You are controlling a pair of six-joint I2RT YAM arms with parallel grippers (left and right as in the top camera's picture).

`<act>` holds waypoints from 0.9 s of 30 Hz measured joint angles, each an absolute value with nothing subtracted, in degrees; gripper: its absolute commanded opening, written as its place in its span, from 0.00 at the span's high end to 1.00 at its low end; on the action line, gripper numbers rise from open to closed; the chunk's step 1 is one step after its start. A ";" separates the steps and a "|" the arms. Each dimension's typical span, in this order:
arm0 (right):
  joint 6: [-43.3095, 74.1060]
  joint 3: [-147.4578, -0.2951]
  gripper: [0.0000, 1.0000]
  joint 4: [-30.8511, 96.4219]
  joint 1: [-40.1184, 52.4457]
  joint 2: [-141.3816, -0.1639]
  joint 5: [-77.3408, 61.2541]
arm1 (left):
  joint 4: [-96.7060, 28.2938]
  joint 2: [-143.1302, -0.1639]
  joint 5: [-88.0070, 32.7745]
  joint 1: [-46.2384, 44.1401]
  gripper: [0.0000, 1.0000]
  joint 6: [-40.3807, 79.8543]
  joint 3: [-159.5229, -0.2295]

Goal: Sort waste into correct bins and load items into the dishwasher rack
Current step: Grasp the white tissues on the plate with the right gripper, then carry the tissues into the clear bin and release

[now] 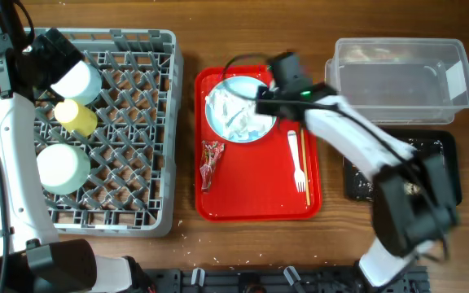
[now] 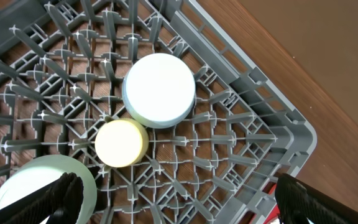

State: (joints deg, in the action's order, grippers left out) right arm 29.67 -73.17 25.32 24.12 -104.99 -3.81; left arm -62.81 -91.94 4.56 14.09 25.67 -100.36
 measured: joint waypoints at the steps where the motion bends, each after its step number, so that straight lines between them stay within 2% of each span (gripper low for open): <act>1: 29.87 -73.19 0.96 25.56 22.20 -101.56 -3.81 | -62.81 -91.94 4.56 14.09 0.00 25.67 -100.36; 2: 30.00 -73.28 0.94 26.22 19.38 -96.90 -3.44 | -62.81 -91.94 4.58 14.09 0.00 25.67 -100.36; 4: 29.43 -73.91 0.59 28.32 16.05 -92.09 -4.51 | -62.81 -91.94 4.58 14.09 0.00 25.67 -100.36; 7: 28.14 -73.34 0.57 32.08 17.12 -91.96 -10.35 | -62.78 -91.94 4.58 14.09 0.00 25.67 -100.36; 8: 27.81 -72.07 0.51 32.18 19.25 -92.77 -11.70 | -62.78 -91.94 4.56 14.09 0.00 25.67 -100.36; 10: 26.76 -70.98 0.30 28.82 24.56 -97.78 -12.32 | -62.81 -91.94 4.56 14.09 0.00 25.67 -100.36; 12: 25.43 -70.83 0.26 26.46 28.14 -102.50 -11.94 | -62.74 -91.94 4.56 14.09 0.00 25.67 -100.36; 15: 25.74 -70.48 0.32 26.09 31.11 -108.71 -8.62 | -62.81 -91.94 4.58 14.09 0.00 25.67 -100.36; 16: 25.67 -70.46 0.38 25.98 31.07 -110.04 -7.20 | -62.81 -91.94 4.58 14.09 0.00 25.67 -100.36; 18: 25.02 -70.37 0.66 25.47 30.83 -111.11 -4.60 | -62.81 -91.94 4.58 14.09 0.00 25.67 -100.36; 19: 24.82 -70.37 0.73 25.17 30.83 -111.11 -2.98 | -62.81 -91.94 4.56 14.09 0.00 25.67 -100.36; 20: 24.29 -70.37 0.87 25.12 30.83 -111.11 -2.02 | -62.81 -91.94 4.58 14.09 0.00 25.67 -100.36; 21: 24.34 -70.37 0.96 25.12 30.83 -111.11 -1.30 | -62.81 -91.94 4.58 14.09 0.00 25.67 -100.36; 27: 25.08 -70.37 0.96 25.21 30.83 -111.11 -0.64 | -62.81 -91.94 4.58 14.09 0.00 25.67 -100.36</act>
State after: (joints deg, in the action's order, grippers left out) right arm 25.08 -70.37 25.21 30.83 -111.11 -0.64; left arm -62.81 -91.94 4.58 14.09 25.67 -100.36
